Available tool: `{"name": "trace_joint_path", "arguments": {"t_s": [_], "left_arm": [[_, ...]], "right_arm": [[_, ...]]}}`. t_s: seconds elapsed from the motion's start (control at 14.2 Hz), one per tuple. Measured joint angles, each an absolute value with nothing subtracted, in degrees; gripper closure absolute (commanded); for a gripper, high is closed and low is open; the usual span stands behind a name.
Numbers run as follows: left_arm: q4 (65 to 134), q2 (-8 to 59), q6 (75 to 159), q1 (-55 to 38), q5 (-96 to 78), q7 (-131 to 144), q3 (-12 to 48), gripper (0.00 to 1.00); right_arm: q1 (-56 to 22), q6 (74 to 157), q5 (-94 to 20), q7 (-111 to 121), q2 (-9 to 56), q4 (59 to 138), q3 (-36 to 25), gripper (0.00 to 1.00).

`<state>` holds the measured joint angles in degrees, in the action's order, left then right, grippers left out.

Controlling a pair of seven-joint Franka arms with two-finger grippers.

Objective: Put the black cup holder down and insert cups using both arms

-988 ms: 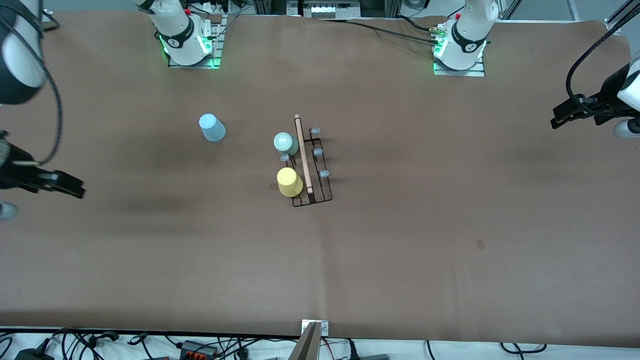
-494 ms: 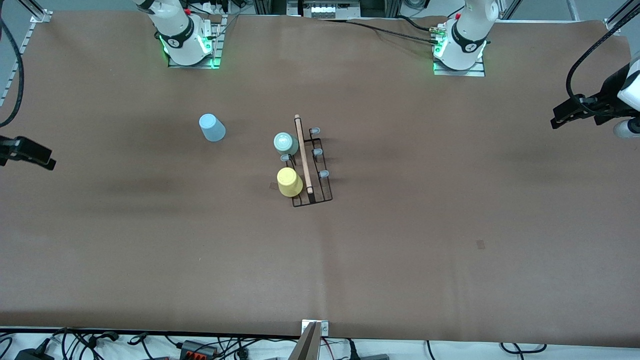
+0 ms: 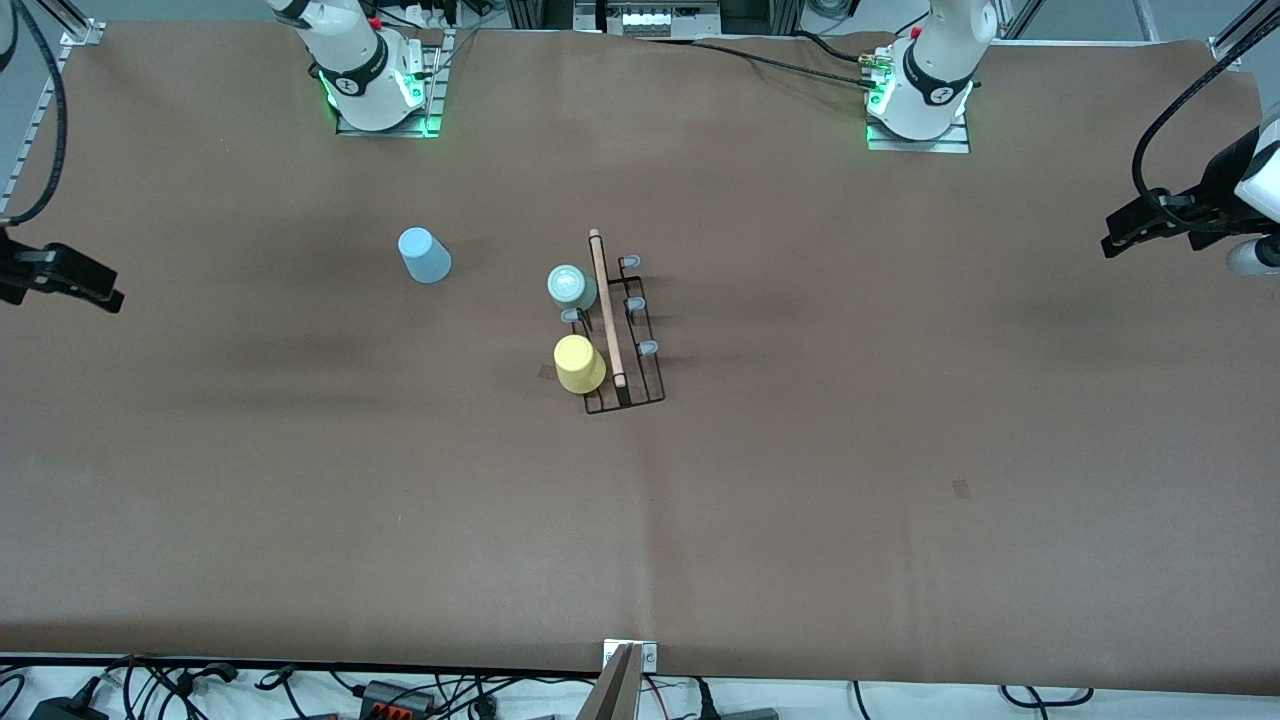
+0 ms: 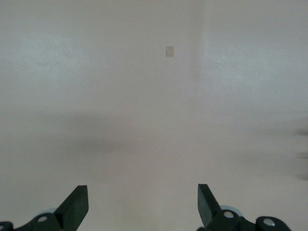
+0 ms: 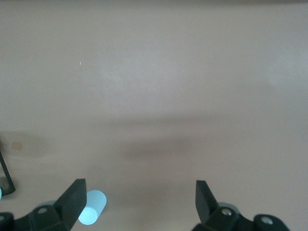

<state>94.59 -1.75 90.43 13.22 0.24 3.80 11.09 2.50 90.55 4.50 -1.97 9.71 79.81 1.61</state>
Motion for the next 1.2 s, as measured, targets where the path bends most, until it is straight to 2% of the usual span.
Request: {"name": "trace_joint_path", "arguments": {"t_s": [0.21, 0.35, 1.2], "left_arm": [[94.6, -1.7, 90.4, 13.2, 0.2, 3.8, 11.1, 0.0], [94.6, -1.7, 90.4, 13.2, 0.2, 3.8, 11.1, 0.0], [94.6, -1.7, 90.4, 13.3, 0.2, 3.8, 11.1, 0.0]], "right_arm": [[2.5, 96.9, 3.6, -2.1, 2.1, 92.6, 1.5, 0.0], [2.6, 97.8, 0.1, -2.0, -1.4, 97.2, 0.7, 0.0], [3.0, 97.3, -0.2, -0.7, -3.5, 97.9, -0.3, 0.0]]}}
